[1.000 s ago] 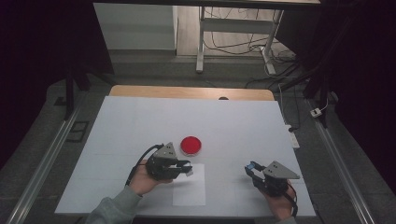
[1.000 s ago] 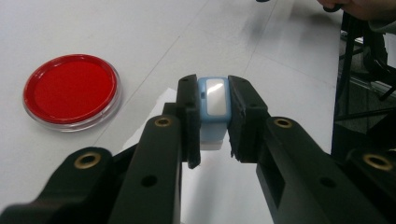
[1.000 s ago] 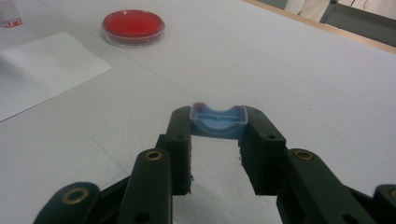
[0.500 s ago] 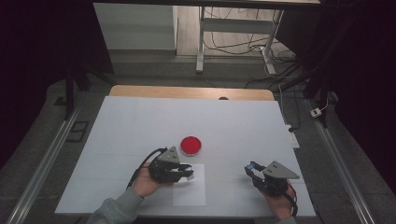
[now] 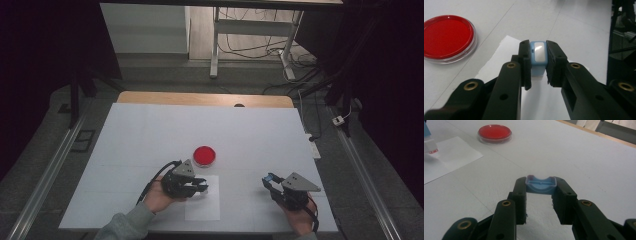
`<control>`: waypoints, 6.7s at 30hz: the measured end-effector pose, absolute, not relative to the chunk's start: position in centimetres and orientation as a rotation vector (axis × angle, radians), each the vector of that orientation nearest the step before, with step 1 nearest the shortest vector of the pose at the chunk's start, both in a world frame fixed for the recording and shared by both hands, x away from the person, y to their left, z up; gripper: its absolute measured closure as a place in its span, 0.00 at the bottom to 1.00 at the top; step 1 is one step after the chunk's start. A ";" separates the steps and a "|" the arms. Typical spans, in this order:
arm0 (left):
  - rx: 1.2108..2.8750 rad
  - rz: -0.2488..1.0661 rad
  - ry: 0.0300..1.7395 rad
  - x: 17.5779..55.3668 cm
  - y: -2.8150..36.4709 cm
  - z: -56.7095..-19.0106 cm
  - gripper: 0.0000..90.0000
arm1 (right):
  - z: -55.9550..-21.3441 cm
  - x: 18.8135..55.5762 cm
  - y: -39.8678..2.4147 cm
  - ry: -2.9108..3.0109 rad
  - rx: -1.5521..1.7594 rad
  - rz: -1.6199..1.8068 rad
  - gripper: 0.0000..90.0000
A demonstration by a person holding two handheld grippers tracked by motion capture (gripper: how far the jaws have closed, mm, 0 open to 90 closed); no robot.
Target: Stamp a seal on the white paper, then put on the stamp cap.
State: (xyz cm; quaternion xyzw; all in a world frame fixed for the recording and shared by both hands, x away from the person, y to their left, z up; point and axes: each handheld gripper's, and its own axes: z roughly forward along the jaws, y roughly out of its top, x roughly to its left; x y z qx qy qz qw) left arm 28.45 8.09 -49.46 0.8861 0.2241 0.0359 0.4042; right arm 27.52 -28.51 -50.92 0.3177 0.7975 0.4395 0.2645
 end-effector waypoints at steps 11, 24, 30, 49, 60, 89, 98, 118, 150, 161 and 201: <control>2.266 0.093 0.564 28.6 7.9 -50.3 0.84 | -50.9 27.5 -28.5 2.155 0.859 1.183 0.72; 2.277 0.105 0.563 28.6 7.8 -50.5 0.84 | -50.9 27.6 -28.6 2.153 0.854 1.187 0.72; 2.280 0.108 0.564 28.6 7.7 -50.6 0.84 | -50.9 27.5 -28.6 2.154 0.858 1.184 0.72; 2.308 0.118 0.555 28.4 7.5 -50.7 0.85 | -50.9 27.5 -28.6 2.156 0.857 1.176 0.72; 2.330 0.130 0.558 28.3 7.2 -50.8 0.85 | -51.0 27.5 -28.5 2.158 0.855 1.178 0.72; 2.329 0.190 0.538 27.6 7.2 -51.0 0.85 | -51.0 27.6 -28.5 2.158 0.853 1.179 0.72; 2.330 0.189 0.540 27.6 7.2 -51.0 0.85 | -51.0 27.6 -28.5 2.161 0.851 1.176 0.72; 2.150 0.148 0.602 27.9 9.1 -48.9 0.84 | -51.0 27.6 -28.6 2.157 0.856 1.178 0.72; 1.939 0.131 0.709 28.4 11.4 -46.0 0.84 | -51.1 27.6 -28.3 2.156 0.852 1.172 0.72; 1.922 0.130 0.714 28.6 11.3 -45.7 0.84 | -51.1 27.6 -28.3 2.147 0.851 1.167 0.72; 1.923 0.099 0.715 29.3 10.7 -46.0 0.84 | -50.9 27.7 -26.8 2.148 0.834 1.254 0.72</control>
